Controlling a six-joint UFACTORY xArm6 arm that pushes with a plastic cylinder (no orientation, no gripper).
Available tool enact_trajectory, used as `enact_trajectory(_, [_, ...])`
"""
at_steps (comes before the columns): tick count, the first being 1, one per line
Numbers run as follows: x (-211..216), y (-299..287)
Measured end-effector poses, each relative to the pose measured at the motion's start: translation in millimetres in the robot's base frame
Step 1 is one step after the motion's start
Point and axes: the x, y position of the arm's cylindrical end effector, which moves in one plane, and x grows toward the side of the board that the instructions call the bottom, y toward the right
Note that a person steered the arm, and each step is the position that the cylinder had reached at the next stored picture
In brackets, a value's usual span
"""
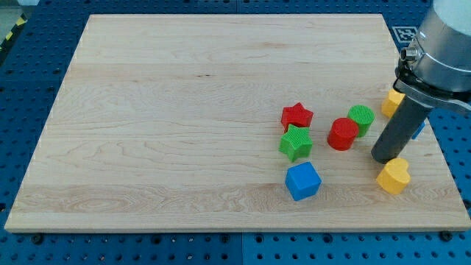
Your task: Place green circle parallel to the red circle
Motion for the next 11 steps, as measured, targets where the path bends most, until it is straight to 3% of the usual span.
enact_trajectory(4, [-24.2, -10.3])
enact_trajectory(8, [-179.2, -111.4])
enact_trajectory(9, [-166.9, -119.0])
enact_trajectory(11, [-98.4, -118.9])
